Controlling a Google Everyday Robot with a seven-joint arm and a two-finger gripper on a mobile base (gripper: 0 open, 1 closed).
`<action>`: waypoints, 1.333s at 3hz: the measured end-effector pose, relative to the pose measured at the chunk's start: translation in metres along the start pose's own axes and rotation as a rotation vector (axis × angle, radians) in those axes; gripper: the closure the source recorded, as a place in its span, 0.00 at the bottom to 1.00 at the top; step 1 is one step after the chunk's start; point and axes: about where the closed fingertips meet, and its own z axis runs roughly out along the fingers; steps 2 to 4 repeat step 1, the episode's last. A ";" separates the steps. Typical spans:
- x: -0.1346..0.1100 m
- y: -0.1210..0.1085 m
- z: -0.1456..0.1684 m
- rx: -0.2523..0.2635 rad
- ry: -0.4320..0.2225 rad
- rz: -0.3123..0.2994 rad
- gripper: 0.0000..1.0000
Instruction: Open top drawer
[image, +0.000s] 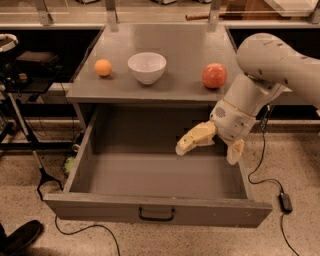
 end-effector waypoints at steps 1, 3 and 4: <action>0.000 0.000 0.000 0.000 0.000 0.000 0.00; 0.000 0.000 0.000 0.000 0.000 0.000 0.00; 0.000 0.000 0.000 0.000 0.000 0.000 0.00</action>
Offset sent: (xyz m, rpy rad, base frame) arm 0.0000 0.0000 0.0000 0.0000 0.0000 0.0000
